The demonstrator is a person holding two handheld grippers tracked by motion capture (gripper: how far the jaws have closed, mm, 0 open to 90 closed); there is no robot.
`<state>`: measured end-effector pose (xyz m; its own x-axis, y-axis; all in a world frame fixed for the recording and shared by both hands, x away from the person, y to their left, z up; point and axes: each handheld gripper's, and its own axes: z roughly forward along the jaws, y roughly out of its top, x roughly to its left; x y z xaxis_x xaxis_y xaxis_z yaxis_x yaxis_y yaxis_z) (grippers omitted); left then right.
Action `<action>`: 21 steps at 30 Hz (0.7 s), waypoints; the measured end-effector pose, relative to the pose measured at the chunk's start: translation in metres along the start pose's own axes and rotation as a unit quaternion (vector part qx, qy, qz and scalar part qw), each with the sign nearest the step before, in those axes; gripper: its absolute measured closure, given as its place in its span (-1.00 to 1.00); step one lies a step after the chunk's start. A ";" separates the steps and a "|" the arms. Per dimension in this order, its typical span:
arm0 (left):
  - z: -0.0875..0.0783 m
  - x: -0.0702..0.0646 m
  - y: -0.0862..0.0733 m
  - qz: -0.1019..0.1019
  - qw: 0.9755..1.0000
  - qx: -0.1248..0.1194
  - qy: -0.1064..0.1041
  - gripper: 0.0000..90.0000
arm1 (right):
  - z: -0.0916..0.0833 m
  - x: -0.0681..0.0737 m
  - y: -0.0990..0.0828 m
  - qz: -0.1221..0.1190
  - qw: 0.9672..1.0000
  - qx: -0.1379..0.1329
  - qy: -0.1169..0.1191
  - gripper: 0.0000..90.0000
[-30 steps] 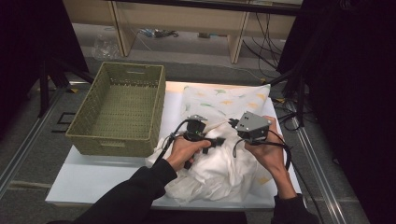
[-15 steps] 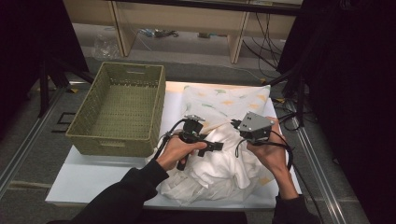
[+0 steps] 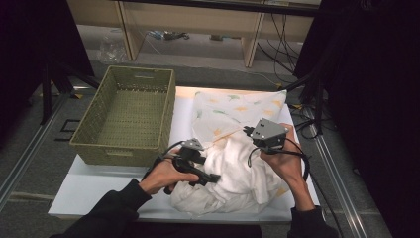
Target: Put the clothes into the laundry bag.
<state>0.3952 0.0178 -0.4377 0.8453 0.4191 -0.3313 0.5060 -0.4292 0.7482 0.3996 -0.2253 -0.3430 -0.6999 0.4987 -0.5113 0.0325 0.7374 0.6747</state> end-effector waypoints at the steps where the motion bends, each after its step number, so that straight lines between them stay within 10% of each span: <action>1: 0.007 0.000 0.003 0.004 1.000 0.008 -0.009 -0.52 | 0.000 0.001 0.000 0.001 1.000 -0.001 0.000 1.00; 5: 0.024 -0.004 0.019 0.015 1.000 -0.011 -0.022 0.40 | -0.001 -0.001 -0.001 0.002 1.000 0.000 -0.001 1.00; 15: 0.040 0.018 0.044 0.005 0.996 -0.055 0.074 0.53 | -0.009 -0.001 0.003 -0.010 1.000 -0.009 0.005 1.00; 19: 0.052 0.029 0.035 -0.024 0.994 -0.061 0.090 0.35 | -0.003 0.005 0.002 -0.017 1.000 0.004 0.013 1.00; 21: 0.042 0.024 0.036 -0.007 0.993 -0.062 0.103 0.12 | 0.000 0.007 0.001 -0.016 1.000 0.010 0.015 1.00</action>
<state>0.4411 -0.0212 -0.4435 0.7786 0.5849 -0.2274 0.4822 -0.3259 0.8132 0.3948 -0.2207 -0.3461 -0.7223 0.4602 -0.5162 0.0227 0.7618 0.6474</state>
